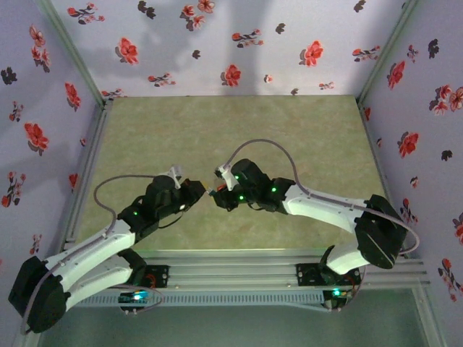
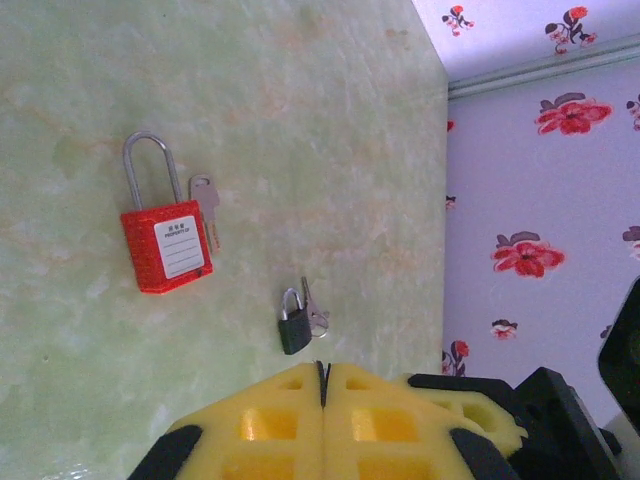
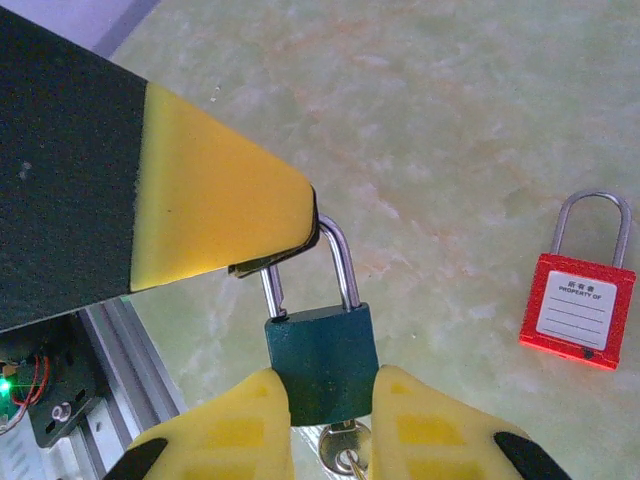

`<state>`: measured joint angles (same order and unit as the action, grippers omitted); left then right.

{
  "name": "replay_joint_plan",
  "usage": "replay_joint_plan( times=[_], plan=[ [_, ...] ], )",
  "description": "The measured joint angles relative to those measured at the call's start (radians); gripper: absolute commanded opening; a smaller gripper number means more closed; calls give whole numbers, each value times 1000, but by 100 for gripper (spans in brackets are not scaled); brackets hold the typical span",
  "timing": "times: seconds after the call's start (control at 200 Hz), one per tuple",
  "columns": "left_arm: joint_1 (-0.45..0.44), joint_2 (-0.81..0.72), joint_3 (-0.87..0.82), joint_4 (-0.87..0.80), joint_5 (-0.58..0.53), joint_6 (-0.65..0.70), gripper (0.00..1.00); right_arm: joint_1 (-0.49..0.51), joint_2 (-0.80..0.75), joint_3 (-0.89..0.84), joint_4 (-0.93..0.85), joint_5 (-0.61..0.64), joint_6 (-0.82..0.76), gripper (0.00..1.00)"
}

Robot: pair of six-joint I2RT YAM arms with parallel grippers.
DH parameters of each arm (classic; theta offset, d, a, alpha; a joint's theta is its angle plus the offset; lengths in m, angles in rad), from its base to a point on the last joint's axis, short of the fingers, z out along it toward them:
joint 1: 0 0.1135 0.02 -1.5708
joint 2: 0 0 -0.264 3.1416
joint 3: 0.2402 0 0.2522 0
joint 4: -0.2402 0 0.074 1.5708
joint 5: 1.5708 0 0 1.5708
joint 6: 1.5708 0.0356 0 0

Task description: Lock with the key

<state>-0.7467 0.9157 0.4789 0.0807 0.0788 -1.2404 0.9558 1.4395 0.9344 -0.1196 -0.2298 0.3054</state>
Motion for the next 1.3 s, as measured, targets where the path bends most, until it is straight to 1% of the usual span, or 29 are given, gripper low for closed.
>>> replay_joint_plan(
  times=[0.395, 0.59, 0.845, 0.88, 0.92, 0.945, 1.07, 1.14, 1.3],
  plan=[
    [-26, 13, 4, 2, -6, 2, 0, 0, -39, -42, 19, -3, 2, 0],
    [-40, 14, 4, -6, -7, 9, 0, -9, -61, -47, 69, -14, 21, 0],
    [-46, 13, 4, -15, -21, 16, 0, -14, -70, -55, 94, -21, 20, 0],
    [-46, 12, 4, -20, -26, 17, 0, -15, -75, -57, 93, -21, 20, 5],
    [-46, 11, 4, -28, -31, 18, 0, -18, -84, -61, 92, -21, 20, 17],
    [-46, 10, 4, -33, -34, 19, 0, -21, -89, -63, 89, -21, 21, 22],
    [-46, 5, 5, -59, -47, 19, 0, -33, -100, -62, 63, -41, 1, 37],
    [-45, 1, 10, -71, -54, 19, 0, -33, -95, -60, 41, -75, -18, 39],
    [-45, -15, 41, -105, -62, 23, 0, -33, -71, -56, 13, -134, -42, 31]
  ],
)
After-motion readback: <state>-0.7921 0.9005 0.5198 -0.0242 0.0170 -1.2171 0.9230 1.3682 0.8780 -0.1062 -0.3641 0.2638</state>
